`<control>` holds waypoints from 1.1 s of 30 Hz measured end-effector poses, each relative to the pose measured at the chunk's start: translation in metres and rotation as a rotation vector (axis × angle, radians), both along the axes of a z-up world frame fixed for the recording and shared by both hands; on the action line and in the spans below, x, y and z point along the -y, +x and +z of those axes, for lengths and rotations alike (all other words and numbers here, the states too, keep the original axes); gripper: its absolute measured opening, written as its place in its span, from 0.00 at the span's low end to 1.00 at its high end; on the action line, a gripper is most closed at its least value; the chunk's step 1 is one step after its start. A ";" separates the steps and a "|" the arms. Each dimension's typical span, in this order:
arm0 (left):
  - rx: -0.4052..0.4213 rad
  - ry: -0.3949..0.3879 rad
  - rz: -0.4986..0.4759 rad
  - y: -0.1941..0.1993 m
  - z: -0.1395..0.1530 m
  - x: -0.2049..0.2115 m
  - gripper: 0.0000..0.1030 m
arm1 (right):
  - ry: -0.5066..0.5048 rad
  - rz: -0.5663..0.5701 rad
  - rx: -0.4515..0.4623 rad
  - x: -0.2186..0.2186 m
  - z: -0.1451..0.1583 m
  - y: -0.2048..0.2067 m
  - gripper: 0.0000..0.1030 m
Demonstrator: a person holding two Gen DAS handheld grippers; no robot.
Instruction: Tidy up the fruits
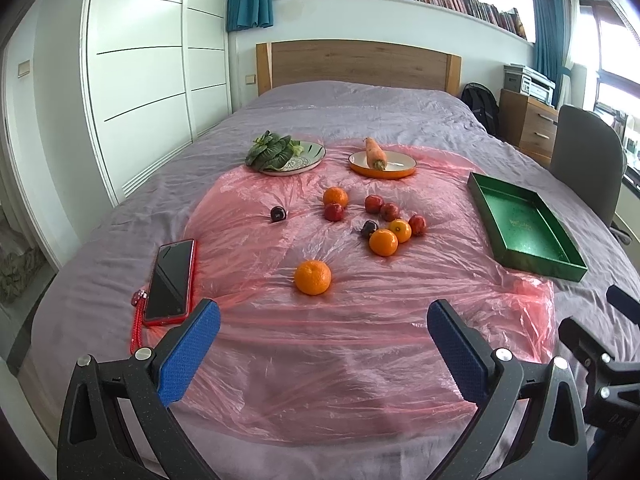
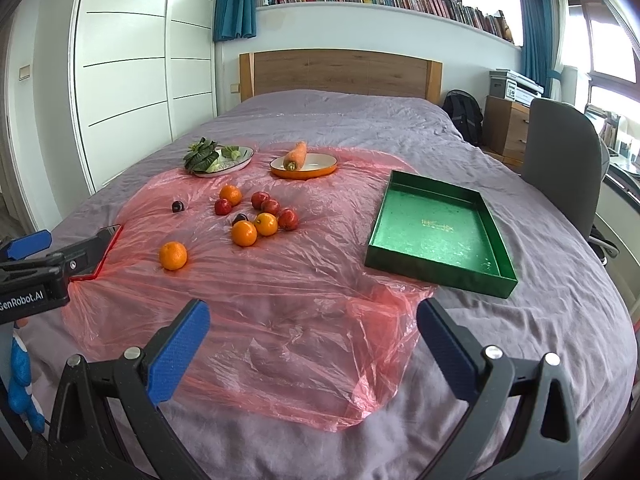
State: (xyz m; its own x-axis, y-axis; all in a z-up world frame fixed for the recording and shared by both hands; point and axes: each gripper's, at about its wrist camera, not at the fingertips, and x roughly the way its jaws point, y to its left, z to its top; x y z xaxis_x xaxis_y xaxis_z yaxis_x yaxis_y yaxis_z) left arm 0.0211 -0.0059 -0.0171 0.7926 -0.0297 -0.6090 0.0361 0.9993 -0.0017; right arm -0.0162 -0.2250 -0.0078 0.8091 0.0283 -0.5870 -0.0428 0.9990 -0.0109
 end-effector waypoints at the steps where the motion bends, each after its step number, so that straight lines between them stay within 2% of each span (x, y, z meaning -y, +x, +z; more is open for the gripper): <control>1: -0.003 0.000 -0.002 0.000 -0.001 0.000 0.99 | 0.004 0.003 -0.001 0.000 0.000 0.000 1.00; 12: -0.049 -0.047 -0.023 0.008 -0.005 -0.004 0.99 | 0.017 0.072 -0.035 0.002 -0.008 0.007 1.00; 17: -0.079 -0.073 -0.037 0.018 -0.007 -0.007 0.99 | -0.003 0.160 -0.045 0.004 -0.007 0.020 1.00; 28: -0.126 -0.051 -0.003 0.051 -0.020 -0.005 0.99 | -0.039 0.408 -0.083 0.002 -0.011 0.075 1.00; 33: -0.129 -0.032 0.000 0.066 -0.025 0.001 0.99 | -0.042 0.474 -0.094 -0.002 -0.015 0.095 1.00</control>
State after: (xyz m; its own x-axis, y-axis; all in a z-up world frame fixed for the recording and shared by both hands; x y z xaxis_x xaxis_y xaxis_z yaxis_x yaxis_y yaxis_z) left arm 0.0868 -0.0067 -0.0426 0.7077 -0.0504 -0.7047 0.0331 0.9987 -0.0381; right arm 0.0788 -0.2230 -0.0232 0.6563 0.3563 -0.6651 -0.4963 0.8678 -0.0249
